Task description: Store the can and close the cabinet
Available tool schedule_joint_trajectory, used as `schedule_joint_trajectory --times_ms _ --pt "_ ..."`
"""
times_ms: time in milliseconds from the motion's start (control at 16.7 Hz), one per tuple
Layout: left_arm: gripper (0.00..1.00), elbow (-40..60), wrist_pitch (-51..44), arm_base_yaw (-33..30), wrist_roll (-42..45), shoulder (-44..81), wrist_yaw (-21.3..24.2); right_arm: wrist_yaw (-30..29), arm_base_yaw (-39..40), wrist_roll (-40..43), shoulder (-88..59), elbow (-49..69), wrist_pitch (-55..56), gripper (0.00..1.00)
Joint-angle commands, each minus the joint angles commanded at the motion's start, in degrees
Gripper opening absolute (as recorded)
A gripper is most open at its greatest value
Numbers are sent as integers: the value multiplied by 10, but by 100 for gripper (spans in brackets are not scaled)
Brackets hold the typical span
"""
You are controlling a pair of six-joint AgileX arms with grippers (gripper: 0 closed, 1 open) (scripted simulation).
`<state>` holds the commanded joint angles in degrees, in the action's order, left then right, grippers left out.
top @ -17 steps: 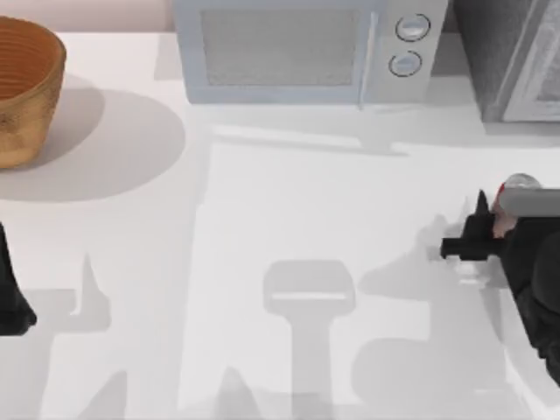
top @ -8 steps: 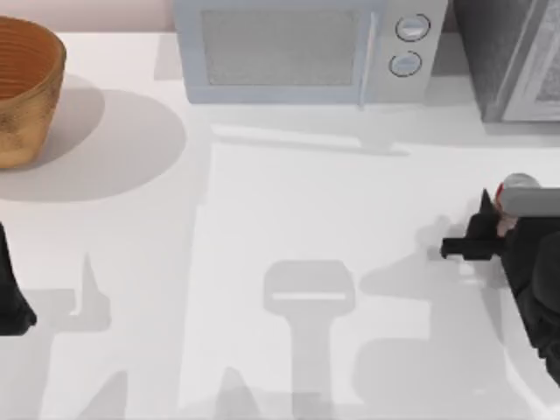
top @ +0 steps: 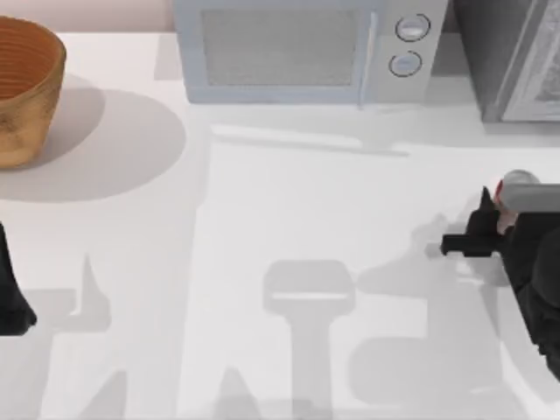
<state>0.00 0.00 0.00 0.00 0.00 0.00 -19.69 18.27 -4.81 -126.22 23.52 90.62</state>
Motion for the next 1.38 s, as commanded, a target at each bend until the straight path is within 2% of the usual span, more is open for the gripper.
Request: schedule_joint_trajectory --times_ms 240,900,1080,1380 --pt "100 0 0 0 0 0 0 1 0 0 85 11 -96 0" --pt "100 0 0 0 0 0 0 5 1 -1 410 52 -462 0" --pt "100 0 0 0 0 0 0 6 1 -1 450 57 -507 0" --pt "100 0 0 0 0 0 0 6 1 -2 450 56 -509 0"
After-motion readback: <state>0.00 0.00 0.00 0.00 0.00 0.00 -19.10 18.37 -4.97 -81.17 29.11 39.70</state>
